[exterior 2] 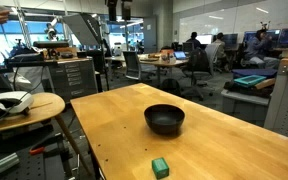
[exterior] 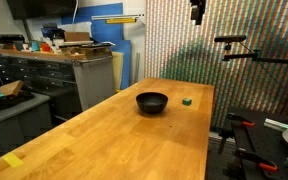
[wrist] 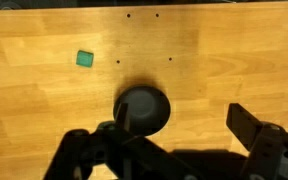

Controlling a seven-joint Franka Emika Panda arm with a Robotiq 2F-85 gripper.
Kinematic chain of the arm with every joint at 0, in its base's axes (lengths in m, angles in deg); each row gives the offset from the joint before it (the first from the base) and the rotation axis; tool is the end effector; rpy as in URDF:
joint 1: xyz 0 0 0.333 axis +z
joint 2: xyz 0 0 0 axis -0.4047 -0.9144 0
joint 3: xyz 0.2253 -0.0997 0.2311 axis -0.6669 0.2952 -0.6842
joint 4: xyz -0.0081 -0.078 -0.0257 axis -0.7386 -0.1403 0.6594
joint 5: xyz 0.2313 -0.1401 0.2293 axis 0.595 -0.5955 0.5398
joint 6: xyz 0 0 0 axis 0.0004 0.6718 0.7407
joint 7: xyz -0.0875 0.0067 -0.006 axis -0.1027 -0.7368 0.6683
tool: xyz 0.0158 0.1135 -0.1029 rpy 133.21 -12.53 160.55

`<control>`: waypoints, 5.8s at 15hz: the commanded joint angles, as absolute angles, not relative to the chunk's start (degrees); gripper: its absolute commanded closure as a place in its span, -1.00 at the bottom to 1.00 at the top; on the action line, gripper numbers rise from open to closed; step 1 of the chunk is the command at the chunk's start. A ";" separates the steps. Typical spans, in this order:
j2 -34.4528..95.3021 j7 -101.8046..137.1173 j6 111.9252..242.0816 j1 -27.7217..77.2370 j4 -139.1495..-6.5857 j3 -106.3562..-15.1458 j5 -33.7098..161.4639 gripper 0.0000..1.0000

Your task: Put the green block in the black bowl

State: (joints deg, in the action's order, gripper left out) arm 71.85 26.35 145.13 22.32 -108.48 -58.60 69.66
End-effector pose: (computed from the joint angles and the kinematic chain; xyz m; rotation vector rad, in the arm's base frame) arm 0.3708 -0.0481 0.5212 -3.0459 0.0964 -0.0007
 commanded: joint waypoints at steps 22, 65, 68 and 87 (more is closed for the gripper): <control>68.02 21.61 159.59 18.26 -116.10 -58.09 70.54 -1.00; 30.03 18.87 196.62 12.91 -121.59 -54.85 67.00 -1.00; 28.22 18.97 198.08 12.98 -120.77 -54.62 66.52 -1.00; 28.11 26.36 198.78 9.66 -119.78 -58.36 73.93 0.57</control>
